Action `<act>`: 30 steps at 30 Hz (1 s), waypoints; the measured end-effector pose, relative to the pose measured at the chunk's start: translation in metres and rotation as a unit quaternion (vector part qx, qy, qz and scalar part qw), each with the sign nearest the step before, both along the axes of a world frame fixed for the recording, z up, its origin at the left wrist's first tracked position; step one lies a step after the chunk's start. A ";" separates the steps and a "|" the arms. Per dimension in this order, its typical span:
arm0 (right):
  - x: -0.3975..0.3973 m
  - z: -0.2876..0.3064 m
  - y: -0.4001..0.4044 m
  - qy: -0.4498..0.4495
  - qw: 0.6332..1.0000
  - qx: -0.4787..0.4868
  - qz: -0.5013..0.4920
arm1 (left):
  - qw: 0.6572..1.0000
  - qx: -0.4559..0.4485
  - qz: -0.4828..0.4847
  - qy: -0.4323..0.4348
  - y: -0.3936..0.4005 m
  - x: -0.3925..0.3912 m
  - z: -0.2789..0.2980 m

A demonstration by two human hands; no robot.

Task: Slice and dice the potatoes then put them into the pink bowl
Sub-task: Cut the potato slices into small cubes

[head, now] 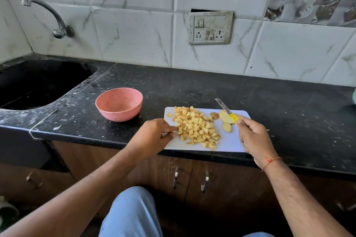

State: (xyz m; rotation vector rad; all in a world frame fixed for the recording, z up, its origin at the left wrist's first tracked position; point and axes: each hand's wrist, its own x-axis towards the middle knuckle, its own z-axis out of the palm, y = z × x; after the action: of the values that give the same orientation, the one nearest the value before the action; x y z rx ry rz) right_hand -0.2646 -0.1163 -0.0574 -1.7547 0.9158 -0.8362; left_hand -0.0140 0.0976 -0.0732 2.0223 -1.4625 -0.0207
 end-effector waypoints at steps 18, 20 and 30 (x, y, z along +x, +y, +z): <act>0.005 0.011 0.064 0.084 0.987 -0.124 0.053 | 0.997 -0.014 0.015 0.069 0.022 0.011 0.004; 0.006 0.014 0.084 0.087 0.984 -0.136 0.075 | 0.998 -0.002 0.015 0.058 0.020 0.011 0.006; 0.014 0.011 0.148 0.255 0.899 -0.345 0.090 | 0.997 0.015 0.021 0.076 0.016 0.016 0.007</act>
State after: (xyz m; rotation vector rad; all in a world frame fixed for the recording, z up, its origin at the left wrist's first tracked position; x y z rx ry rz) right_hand -0.2503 0.0318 -0.0467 -2.7268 0.8077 -0.6182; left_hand 0.0017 0.1136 -0.0660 2.0278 -1.3324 -0.1765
